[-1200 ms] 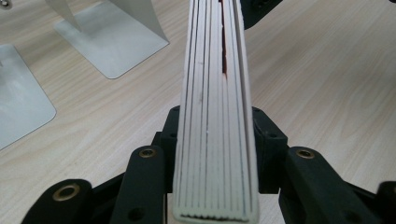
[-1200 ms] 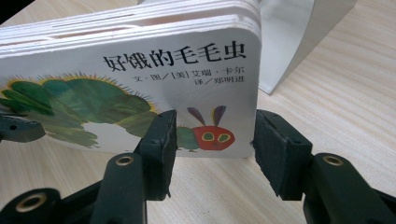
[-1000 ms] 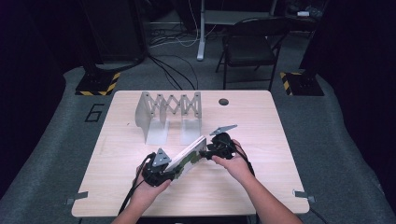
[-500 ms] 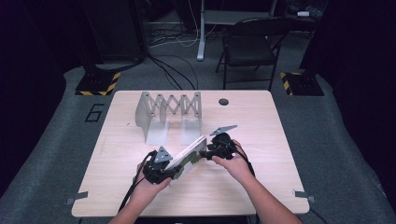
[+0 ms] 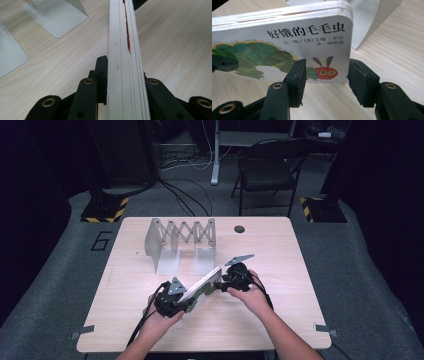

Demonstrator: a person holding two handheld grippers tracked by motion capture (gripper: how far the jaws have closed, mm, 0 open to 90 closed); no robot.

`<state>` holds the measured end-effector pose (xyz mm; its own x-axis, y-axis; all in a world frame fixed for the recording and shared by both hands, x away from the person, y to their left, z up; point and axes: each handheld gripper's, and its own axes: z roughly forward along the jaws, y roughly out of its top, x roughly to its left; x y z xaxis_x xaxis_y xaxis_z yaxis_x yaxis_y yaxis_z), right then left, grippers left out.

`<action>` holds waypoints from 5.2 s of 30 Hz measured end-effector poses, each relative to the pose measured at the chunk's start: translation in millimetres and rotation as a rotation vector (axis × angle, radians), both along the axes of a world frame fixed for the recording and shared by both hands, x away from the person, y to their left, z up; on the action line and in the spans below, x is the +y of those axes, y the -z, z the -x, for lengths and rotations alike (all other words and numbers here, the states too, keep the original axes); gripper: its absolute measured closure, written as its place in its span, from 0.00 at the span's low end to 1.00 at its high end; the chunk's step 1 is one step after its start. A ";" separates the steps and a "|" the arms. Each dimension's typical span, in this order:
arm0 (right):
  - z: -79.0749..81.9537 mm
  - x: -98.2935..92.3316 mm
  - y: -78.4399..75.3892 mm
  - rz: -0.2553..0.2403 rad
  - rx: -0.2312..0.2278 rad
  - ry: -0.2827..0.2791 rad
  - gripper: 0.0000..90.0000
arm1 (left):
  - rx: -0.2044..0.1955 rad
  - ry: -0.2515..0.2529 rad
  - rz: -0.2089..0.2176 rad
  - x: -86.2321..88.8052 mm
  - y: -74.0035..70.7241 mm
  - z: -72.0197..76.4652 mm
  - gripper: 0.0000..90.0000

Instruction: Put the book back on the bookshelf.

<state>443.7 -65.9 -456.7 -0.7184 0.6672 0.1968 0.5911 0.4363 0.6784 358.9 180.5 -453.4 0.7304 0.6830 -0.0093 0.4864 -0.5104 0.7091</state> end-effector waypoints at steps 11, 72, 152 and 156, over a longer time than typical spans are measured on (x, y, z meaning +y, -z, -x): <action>0.5 -2.4 3.4 -0.021 0.004 0.009 0.54 | -0.001 0.005 -0.005 -1.1 -0.4 0.4 0.84; 8.3 -12.6 7.7 -0.050 -0.001 0.038 0.52 | -0.020 -0.065 0.042 -0.1 -6.5 0.2 0.84; 7.4 -25.4 14.2 -0.072 0.014 0.064 0.50 | -0.079 -0.154 0.108 38.1 -40.2 9.8 0.84; 7.1 -25.5 16.1 -0.061 0.025 0.065 0.50 | -0.080 -0.178 0.109 45.2 -42.2 10.9 0.84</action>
